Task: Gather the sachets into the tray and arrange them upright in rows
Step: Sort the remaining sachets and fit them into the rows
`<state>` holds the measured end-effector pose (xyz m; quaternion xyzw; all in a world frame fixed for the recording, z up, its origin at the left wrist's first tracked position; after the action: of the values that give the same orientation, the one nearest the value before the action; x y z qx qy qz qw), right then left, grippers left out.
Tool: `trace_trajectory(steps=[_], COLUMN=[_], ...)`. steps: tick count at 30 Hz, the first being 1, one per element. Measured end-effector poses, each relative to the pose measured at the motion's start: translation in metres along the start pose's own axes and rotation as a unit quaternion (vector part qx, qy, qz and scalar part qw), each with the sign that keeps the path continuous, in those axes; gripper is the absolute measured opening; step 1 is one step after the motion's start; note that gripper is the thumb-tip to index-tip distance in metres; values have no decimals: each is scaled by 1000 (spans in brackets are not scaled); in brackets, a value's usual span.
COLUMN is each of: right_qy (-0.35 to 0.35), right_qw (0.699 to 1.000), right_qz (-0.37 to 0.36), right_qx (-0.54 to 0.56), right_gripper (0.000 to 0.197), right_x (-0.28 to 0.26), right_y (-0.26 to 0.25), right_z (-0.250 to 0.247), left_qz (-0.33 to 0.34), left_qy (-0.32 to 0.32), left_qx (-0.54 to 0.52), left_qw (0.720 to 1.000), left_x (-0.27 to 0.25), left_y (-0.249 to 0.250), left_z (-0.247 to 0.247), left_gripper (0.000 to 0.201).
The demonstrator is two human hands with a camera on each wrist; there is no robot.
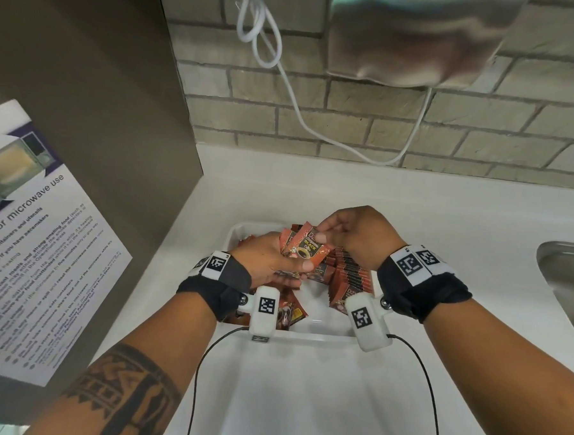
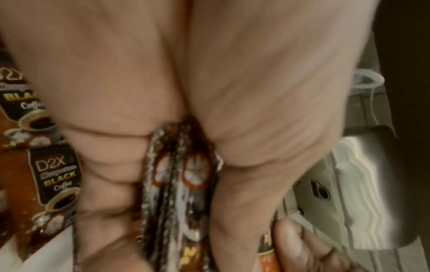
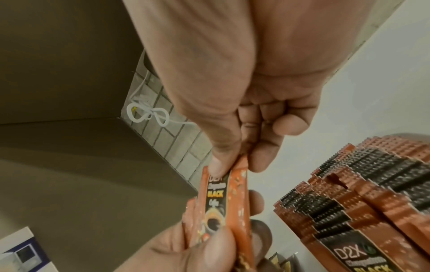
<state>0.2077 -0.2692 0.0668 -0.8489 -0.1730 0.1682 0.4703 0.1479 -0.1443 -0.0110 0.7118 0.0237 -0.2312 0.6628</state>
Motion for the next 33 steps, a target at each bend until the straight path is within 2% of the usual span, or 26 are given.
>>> trace_trajectory(steps=[3,5,8,10,13,14,15,16,18,21,25,29,33], right_qy=[11,10,13,8,-22,-31,-33,-27,-11,-6,-13,-15,-41], right_qw=[1000,1000,999,997,986,980,974,969,963,952,942,941,944], right_qz=[-4,-6,-9,-4,19,28,36,46,69,82,85,89,81], right_qx=[3,-7,-44,-82,-165,-194,-221,-240,-259,-296,-325,-327,-317], right_gripper=[9,9,5,3,6,7,9,10,8,11,16,22,5], right_x=[0,1,1,2,4,5,8,10,13,15,19,23,23], right_y=[-7,-10,-11,-7,8,14,20,25,31,36,43,47,44], right_z=[-2,-3,-3,-3,7,12,16,19,21,26,32,34,35], left_qz=[29,32,17,-38,-134,-149,-161,-166,-165,-161,-167,-176,-169], left_qy=[22,47,67,75,66,57,44,26,-22,-69,-69,-77,-85], left_qx=[19,61,179,292,479,512,525,526,520,534,555,549,566], left_qw=[999,996,981,953,865,844,834,834,838,827,812,813,803], left_x=[3,2,-4,-6,-10,-11,-12,-11,-4,11,27,37,41], left_y=[1,2,7,1,-9,-9,-9,-10,-15,-23,-31,-38,-36], left_z=[-5,-10,-21,-34,-47,-44,-39,-31,-11,15,24,25,26], left_gripper=[58,63,32,21,25,23,19,17,27,34,34,33,35])
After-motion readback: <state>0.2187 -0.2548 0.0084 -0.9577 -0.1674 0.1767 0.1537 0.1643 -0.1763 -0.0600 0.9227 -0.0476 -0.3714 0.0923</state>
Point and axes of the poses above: each hand's wrist, its own x-axis towards the middle knuckle, its own z-axis out of the palm, y = z × x, the point moved 9 cm from there along x, towards the middle knuckle, and after that the axes turned 7 degrees about x, right-handed, at the moved point
